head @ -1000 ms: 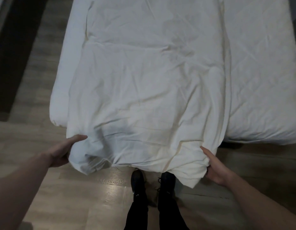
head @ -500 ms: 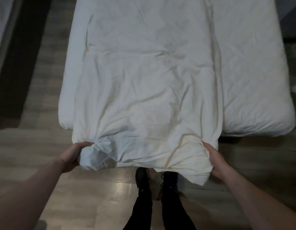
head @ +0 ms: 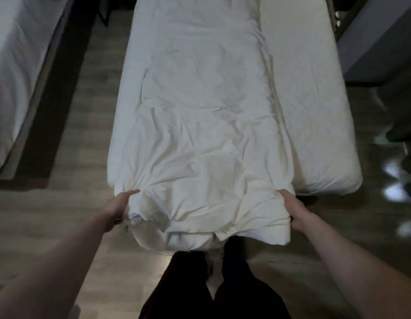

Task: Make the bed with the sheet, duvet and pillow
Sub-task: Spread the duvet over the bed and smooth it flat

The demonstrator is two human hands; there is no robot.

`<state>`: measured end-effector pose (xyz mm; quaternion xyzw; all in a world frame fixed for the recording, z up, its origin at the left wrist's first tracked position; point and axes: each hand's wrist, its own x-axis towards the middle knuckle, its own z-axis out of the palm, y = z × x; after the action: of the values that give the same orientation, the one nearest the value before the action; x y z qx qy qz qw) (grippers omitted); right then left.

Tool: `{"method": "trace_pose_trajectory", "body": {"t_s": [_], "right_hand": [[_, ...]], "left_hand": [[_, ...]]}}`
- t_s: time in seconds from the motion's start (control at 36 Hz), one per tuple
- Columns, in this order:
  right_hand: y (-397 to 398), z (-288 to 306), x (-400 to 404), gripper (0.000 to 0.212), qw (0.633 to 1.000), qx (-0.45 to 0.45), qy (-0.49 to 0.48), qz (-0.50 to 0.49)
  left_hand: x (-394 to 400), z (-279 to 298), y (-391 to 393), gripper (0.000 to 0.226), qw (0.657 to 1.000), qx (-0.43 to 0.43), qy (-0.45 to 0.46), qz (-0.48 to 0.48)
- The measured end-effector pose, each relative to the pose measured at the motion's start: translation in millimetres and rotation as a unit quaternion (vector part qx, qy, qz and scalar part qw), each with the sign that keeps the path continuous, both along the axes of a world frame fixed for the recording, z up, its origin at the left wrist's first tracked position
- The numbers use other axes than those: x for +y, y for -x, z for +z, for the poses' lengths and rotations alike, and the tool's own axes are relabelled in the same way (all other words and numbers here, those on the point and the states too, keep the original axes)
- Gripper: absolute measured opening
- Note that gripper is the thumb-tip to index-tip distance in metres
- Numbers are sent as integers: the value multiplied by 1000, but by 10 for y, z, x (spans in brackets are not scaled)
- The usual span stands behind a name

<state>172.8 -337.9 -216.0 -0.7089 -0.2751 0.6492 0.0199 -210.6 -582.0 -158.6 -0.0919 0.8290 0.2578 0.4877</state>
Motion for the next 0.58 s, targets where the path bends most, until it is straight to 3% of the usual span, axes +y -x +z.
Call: {"method": "trace_pose_trajectory", "body": {"t_s": [0.31, 0.5, 0.58], "right_hand": [[377, 453, 82, 45, 999, -14, 32, 20], [734, 772, 185, 40, 999, -34, -1, 20], [872, 960, 294, 32, 999, -23, -21, 9]], "left_hand": [[210, 419, 496, 37, 997, -61, -21, -43], [419, 658, 1033, 23, 990, -118, -47, -68], [591, 722, 1282, 41, 986, -118, -85, -84]]}}
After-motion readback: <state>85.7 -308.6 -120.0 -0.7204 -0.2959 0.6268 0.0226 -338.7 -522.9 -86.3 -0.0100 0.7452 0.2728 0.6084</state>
